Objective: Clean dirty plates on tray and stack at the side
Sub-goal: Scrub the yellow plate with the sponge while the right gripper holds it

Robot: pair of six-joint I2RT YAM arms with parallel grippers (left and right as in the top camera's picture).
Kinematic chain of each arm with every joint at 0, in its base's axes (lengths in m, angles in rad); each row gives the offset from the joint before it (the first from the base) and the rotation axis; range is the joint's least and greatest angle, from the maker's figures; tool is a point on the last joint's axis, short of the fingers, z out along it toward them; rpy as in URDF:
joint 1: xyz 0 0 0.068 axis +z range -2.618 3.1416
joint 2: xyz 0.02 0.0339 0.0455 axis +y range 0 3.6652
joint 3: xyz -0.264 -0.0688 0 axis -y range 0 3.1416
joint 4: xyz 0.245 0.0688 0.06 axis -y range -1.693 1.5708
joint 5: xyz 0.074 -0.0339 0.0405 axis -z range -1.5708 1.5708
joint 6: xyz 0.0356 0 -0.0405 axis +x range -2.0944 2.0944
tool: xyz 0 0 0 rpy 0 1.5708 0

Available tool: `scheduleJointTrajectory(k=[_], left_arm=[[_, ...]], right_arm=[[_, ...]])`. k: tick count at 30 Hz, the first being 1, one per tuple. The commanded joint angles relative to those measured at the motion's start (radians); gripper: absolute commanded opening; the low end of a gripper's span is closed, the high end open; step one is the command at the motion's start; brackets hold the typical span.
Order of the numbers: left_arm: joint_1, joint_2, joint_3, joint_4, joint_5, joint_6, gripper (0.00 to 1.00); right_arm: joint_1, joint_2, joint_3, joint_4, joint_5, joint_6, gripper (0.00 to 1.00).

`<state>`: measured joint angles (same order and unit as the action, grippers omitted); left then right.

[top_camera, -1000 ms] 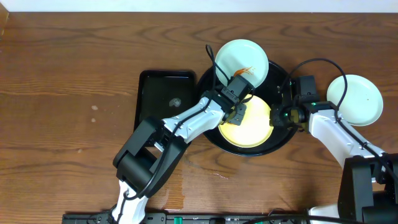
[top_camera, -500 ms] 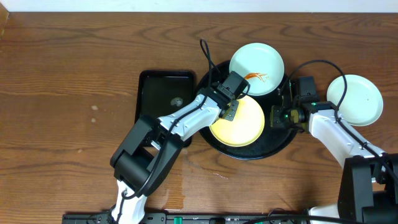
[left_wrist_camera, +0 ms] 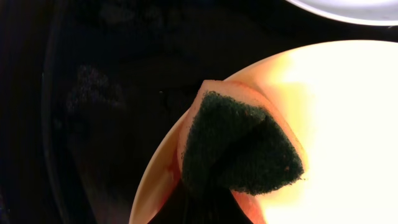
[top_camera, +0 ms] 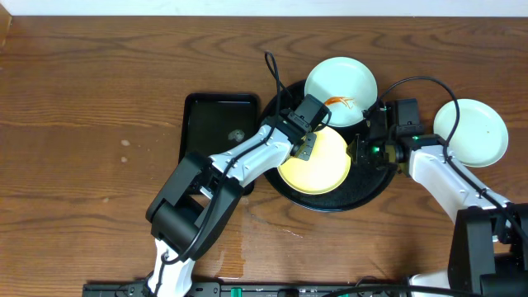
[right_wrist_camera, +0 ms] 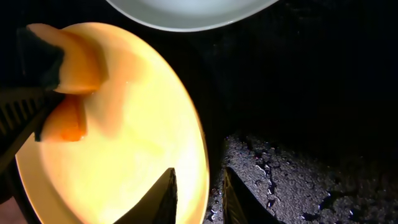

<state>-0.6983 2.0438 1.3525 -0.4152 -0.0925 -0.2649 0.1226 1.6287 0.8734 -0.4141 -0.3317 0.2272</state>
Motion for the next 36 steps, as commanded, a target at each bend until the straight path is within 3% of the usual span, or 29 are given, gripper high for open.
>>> scheduleJointTrajectory(k=[1, 11, 17, 24, 27, 36], left_arm=[[0.012, -0.022, -0.019, -0.015, -0.019, -0.010, 0.08], [0.012, -0.022, -0.019, -0.024, -0.020, -0.010, 0.08], [0.012, -0.022, -0.019, -0.042, -0.020, -0.010, 0.08], [0.015, -0.023, -0.019, -0.055, -0.046, -0.010, 0.08], [0.014, -0.037, -0.019, -0.063, -0.131, -0.069, 0.07], [0.015, -0.160, -0.019, -0.059, -0.190, -0.118, 0.07]], right_arm=[[0.027, -0.005, -0.023, 0.005, 0.034, 0.021, 0.23], [0.062, -0.005, -0.152, 0.144, 0.058, 0.088, 0.22], [0.062, -0.005, -0.185, 0.148, 0.151, 0.137, 0.01], [0.062, -0.005, -0.200, 0.144, 0.225, 0.184, 0.01], [0.062, -0.005, -0.200, 0.145, 0.227, 0.184, 0.01], [0.062, -0.005, -0.200, 0.145, 0.227, 0.184, 0.01]])
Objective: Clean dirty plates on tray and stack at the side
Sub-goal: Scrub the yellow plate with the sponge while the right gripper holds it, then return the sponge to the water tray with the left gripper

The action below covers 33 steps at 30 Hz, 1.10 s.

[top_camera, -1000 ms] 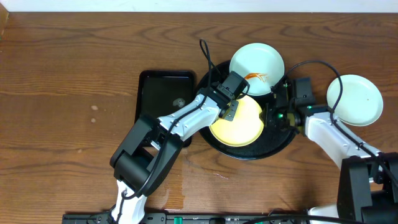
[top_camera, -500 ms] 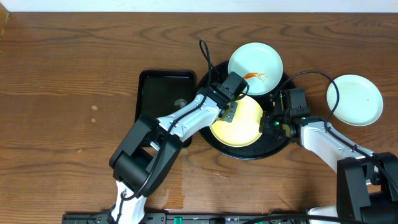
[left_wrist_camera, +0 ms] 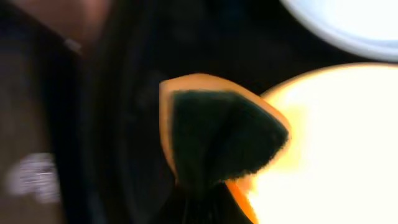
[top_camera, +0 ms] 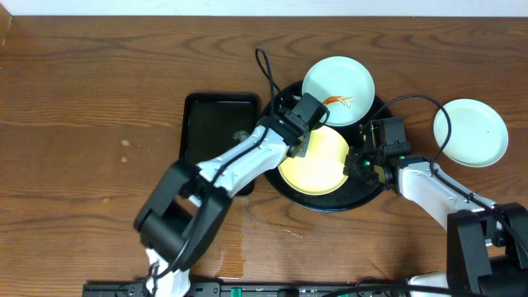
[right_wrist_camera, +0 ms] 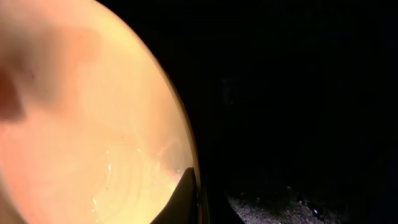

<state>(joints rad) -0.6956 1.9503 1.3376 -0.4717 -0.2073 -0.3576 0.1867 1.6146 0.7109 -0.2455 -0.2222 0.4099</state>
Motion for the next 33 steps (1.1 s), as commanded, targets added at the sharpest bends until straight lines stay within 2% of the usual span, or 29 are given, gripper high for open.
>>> scheduleJointTrajectory(k=[1, 12, 17, 20, 24, 33], left_arm=[[0.012, -0.081, -0.004, -0.006, -0.075, -0.025, 0.07], [0.090, -0.148, -0.004, -0.091, -0.074, -0.023, 0.08], [0.177, -0.157, -0.004, -0.161, -0.065, -0.080, 0.07], [0.238, -0.157, -0.004, -0.194, 0.006, -0.106, 0.08], [0.320, -0.157, -0.004, -0.217, 0.150, -0.109, 0.08], [0.390, -0.157, -0.005, -0.254, 0.155, -0.108, 0.08]], right_arm=[[-0.002, 0.009, -0.038, -0.024, 0.117, 0.001, 0.01], [-0.002, 0.009, -0.038, -0.022, 0.117, -0.007, 0.01], [-0.003, 0.006, -0.037, 0.024, 0.117, -0.087, 0.01], [-0.003, 0.006, -0.019, 0.024, 0.117, -0.134, 0.01], [-0.003, 0.006, 0.032, -0.071, 0.117, -0.146, 0.01], [-0.003, -0.009, 0.179, -0.225, 0.169, -0.201, 0.01]])
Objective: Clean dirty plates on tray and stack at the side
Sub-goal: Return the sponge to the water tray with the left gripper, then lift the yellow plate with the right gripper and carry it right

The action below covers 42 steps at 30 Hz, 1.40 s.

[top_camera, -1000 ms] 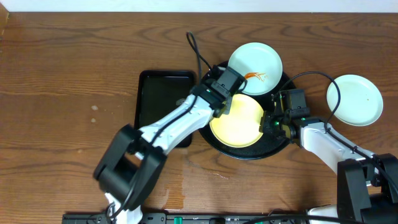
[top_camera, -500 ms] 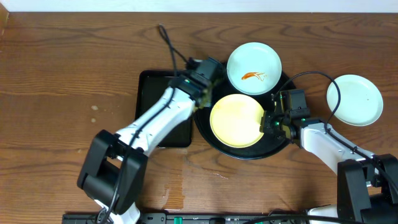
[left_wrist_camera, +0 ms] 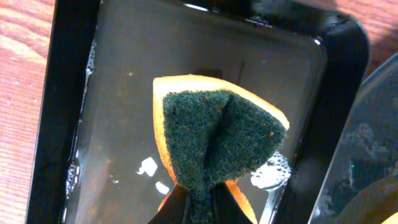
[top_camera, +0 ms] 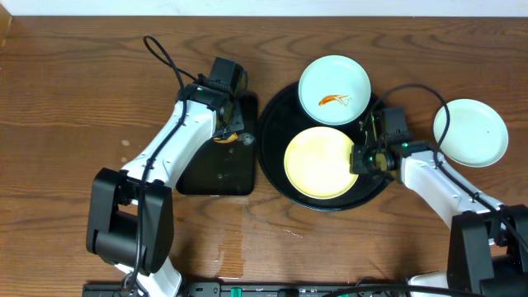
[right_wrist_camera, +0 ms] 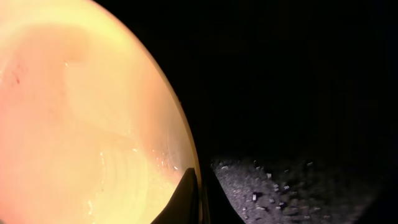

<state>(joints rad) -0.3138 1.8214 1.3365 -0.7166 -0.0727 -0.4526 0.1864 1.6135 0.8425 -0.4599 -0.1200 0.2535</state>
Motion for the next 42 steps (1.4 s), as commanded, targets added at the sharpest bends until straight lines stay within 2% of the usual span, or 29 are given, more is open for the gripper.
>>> scheduleJointTrajectory(k=[1, 6, 10, 21, 25, 29, 42], left_arm=[[0.010, -0.028, -0.005, -0.012, 0.021, -0.013, 0.08], [0.010, -0.028, -0.006, -0.016, 0.021, -0.013, 0.08], [0.010, -0.028, -0.006, -0.016, 0.021, -0.013, 0.08], [0.010, -0.028, -0.006, -0.016, 0.021, -0.013, 0.08], [0.010, -0.028, -0.006, -0.015, 0.021, -0.013, 0.08], [0.010, -0.028, -0.006, -0.015, 0.021, -0.013, 0.08], [0.010, -0.028, -0.006, -0.015, 0.021, -0.013, 0.08]], right_arm=[[-0.002, -0.014, 0.056, -0.013, 0.072, -0.051, 0.01], [-0.002, -0.068, 0.079, -0.012, 0.077, -0.108, 0.01], [-0.002, -0.126, 0.080, -0.012, 0.166, -0.198, 0.01], [0.003, -0.302, 0.080, 0.048, 0.289, -0.633, 0.01], [0.041, -0.351, 0.080, 0.053, 0.335, -0.841, 0.01], [0.094, -0.362, 0.080, 0.092, 0.417, -0.982, 0.01], [0.275, -0.362, 0.080, 0.316, 0.674, -1.040, 0.01]])
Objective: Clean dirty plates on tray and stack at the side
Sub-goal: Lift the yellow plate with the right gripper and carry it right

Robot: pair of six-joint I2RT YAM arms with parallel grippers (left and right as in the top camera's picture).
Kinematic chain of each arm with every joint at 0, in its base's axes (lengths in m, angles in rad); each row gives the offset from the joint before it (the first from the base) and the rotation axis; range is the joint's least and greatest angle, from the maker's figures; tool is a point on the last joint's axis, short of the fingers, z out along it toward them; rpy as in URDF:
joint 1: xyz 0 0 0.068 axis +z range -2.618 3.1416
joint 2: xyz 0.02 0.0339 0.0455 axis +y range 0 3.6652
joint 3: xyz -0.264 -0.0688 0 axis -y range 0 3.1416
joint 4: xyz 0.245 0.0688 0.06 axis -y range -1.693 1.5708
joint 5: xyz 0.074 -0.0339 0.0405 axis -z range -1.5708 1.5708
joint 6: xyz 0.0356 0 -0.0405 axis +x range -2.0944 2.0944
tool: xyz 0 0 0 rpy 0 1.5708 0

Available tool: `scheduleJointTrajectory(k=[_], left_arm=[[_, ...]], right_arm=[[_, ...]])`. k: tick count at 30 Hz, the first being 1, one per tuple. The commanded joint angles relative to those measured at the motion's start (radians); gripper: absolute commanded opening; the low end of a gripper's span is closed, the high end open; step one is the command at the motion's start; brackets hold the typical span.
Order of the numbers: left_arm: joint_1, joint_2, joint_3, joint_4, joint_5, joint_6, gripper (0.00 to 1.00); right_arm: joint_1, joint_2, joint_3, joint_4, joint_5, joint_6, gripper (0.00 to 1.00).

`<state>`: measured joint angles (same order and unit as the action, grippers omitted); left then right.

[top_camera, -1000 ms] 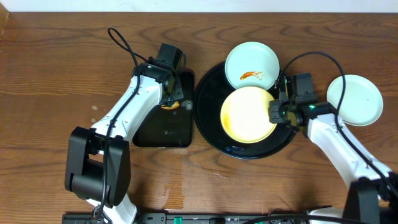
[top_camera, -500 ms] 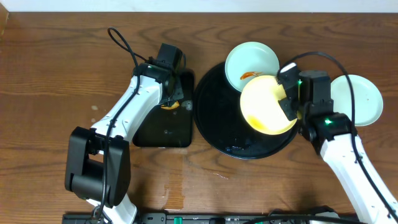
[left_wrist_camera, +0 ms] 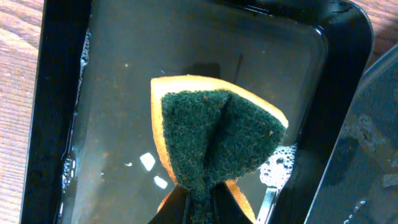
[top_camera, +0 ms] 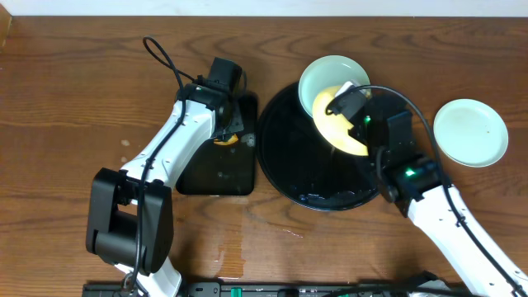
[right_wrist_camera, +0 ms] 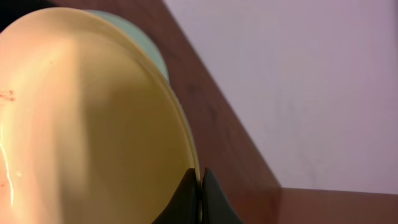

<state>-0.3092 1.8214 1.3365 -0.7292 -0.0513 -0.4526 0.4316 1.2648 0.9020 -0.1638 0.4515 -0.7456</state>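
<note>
My right gripper [right_wrist_camera: 200, 179] is shut on the rim of the yellow plate [right_wrist_camera: 93, 124], which hangs tilted above the round black tray [top_camera: 318, 177]. In the overhead view the yellow plate [top_camera: 334, 124] partly covers the pale green plate [top_camera: 318, 74] at the tray's far edge. A second pale green plate [top_camera: 470, 132] lies on the table to the right. My left gripper [left_wrist_camera: 199, 198] is shut on a folded orange and dark green sponge [left_wrist_camera: 217, 140] over the rectangular black tray [left_wrist_camera: 124, 74].
The rectangular tray [top_camera: 198, 177] holds shallow water with some foam and sits just left of the round tray. Cables loop over the table behind both arms. Brown wooden table [top_camera: 74, 99] stretches to the left.
My right gripper has lifted the yellow plate off the round tray and tilted it up, now in front of the pale green plate. The left gripper with the sponge has barely moved over the rectangular tray.
First my left gripper pressed the sponge on the yellow plate while the right gripper stood open at its rim. Then the right gripper was shut on the rim. Later the sponge was over the rectangular tray. Now the yellow plate is held raised above the round tray.
</note>
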Motion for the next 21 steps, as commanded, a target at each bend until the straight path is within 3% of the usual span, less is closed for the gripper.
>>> scheduleJointTrajectory(k=[1, 8, 11, 19, 21], left_arm=[[0.005, -0.028, -0.006, -0.003, -0.001, -0.013, 0.08], [0.005, -0.028, -0.006, -0.003, -0.001, -0.013, 0.08], [0.005, -0.028, -0.007, -0.002, -0.001, -0.013, 0.08], [0.005, -0.028, -0.006, 0.000, -0.001, -0.013, 0.08], [0.005, -0.028, -0.006, 0.000, 0.000, -0.013, 0.08]], right_arm=[[0.038, -0.014, 0.021, 0.031, 0.115, -0.050, 0.01], [0.054, -0.013, 0.021, 0.088, 0.173, -0.055, 0.01], [0.053, -0.013, 0.021, 0.091, 0.173, 0.009, 0.01], [-0.032, 0.015, 0.021, -0.033, 0.161, 0.637, 0.01], [-0.068, 0.032, 0.021, -0.082, 0.131, 0.732, 0.01]])
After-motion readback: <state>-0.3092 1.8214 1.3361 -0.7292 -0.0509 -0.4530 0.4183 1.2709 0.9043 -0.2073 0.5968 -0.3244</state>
